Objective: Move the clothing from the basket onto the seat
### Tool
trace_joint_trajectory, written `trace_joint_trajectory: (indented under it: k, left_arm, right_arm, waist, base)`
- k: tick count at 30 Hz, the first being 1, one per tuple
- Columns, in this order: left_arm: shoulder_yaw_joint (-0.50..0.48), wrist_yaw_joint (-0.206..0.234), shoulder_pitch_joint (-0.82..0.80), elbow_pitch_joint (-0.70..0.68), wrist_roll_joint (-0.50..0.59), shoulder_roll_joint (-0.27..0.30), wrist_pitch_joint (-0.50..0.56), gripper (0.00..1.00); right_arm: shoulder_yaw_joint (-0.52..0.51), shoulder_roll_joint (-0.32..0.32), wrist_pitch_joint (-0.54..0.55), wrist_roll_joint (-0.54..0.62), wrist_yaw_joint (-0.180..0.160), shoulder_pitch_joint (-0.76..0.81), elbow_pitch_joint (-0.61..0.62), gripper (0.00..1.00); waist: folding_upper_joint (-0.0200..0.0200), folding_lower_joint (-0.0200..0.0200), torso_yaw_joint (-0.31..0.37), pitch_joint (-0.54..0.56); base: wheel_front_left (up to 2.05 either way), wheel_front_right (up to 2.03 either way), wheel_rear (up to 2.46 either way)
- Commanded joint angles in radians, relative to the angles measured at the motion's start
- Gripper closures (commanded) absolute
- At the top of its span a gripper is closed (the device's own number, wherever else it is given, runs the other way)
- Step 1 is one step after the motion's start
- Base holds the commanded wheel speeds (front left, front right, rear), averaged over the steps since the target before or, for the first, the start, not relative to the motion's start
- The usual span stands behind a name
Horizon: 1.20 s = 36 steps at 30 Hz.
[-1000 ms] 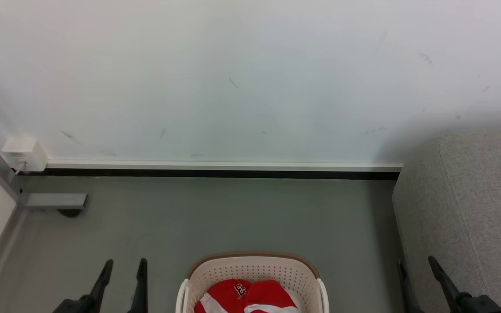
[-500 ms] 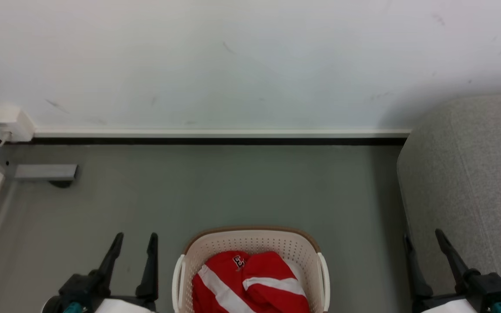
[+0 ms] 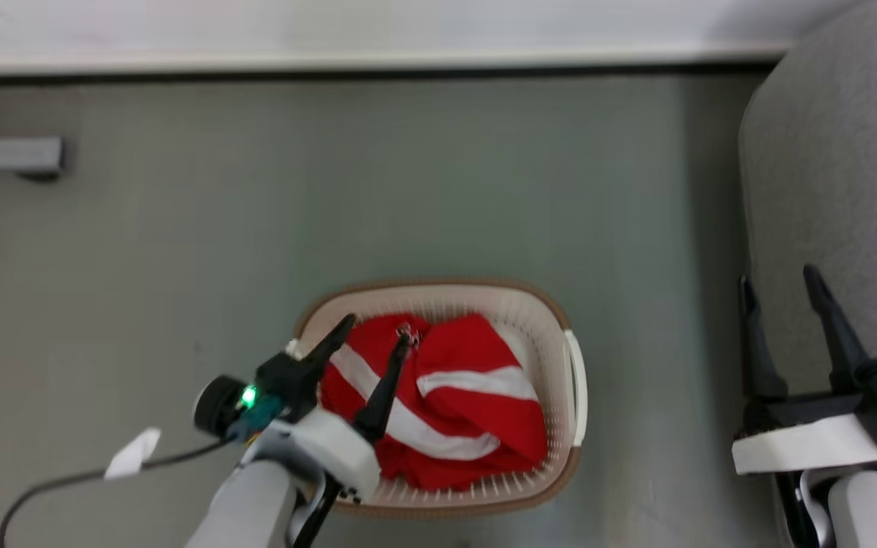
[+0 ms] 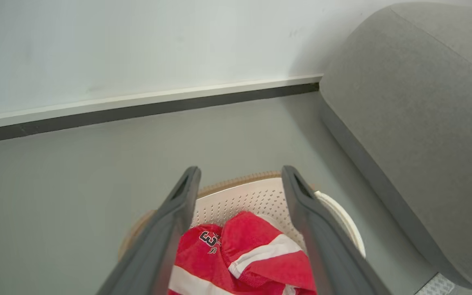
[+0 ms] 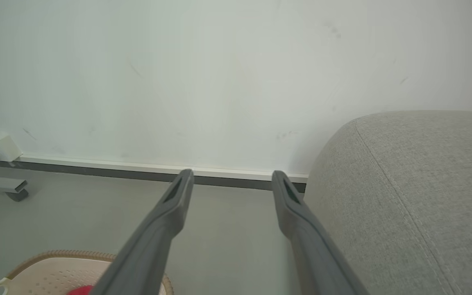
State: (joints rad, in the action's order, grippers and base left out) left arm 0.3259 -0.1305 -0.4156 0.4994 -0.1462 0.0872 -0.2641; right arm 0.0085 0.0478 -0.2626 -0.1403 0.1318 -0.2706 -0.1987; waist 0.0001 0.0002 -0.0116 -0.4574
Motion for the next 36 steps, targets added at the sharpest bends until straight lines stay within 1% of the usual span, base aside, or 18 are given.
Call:
trace_joint_trajectory:
  k: [1,4,8,12,18,28,36]
  left_arm:
    - [0.045,0.001,-0.063,0.063,-0.015,0.018,-0.001,0.00]
    - [0.132,0.001,-0.158,0.178,-0.037,0.023,0.009,0.00]
    - [0.230,0.001,-0.268,0.297,-0.081,0.028,0.034,0.00]
    - [0.310,0.001,-0.356,0.377,-0.122,0.045,0.033,0.00]
    - [0.403,0.001,-0.455,0.478,-0.186,0.064,0.055,0.00]
    - [0.498,0.001,-0.562,0.551,-0.282,0.097,0.081,0.00]
    - [0.543,0.001,-0.588,0.616,-0.351,0.126,0.116,0.00]
  right_arm:
    - [-0.002,0.005,-0.003,0.011,-0.002,-0.034,0.012,0.00]
    - [-0.005,0.004,-0.003,0.007,-0.002,-0.063,0.027,0.00]
    - [-0.004,0.004,-0.003,0.000,-0.002,-0.091,0.047,0.00]
    - [-0.008,0.004,-0.003,-0.010,-0.002,-0.104,0.068,0.00]
    - [0.000,0.004,-0.003,-0.020,-0.002,-0.120,0.103,0.00]
    - [0.028,0.004,-0.003,-0.036,-0.002,-0.140,0.153,0.00]
    - [0.033,0.004,-0.001,-0.052,-0.002,-0.126,0.158,0.00]
  waist:
    - [-0.0001,-0.0002,0.020,-0.131]
    - [-0.0001,-0.0002,0.032,-0.189]
    - [-0.0001,-0.0002,0.054,-0.259]
    - [-0.0001,-0.0002,0.075,-0.317]
    - [-0.0001,-0.0002,0.101,-0.398]
    - [-0.0001,-0.0002,0.135,-0.493]
    - [-0.0001,-0.0002,0.160,-0.532]
  base:
    - [0.00,0.00,0.00]
    - [0.00,0.00,0.00]
    - [0.00,0.00,0.00]
    - [0.00,0.00,0.00]
    - [0.00,0.00,0.00]
    - [0.00,0.00,0.00]
    - [0.00,0.00,0.00]
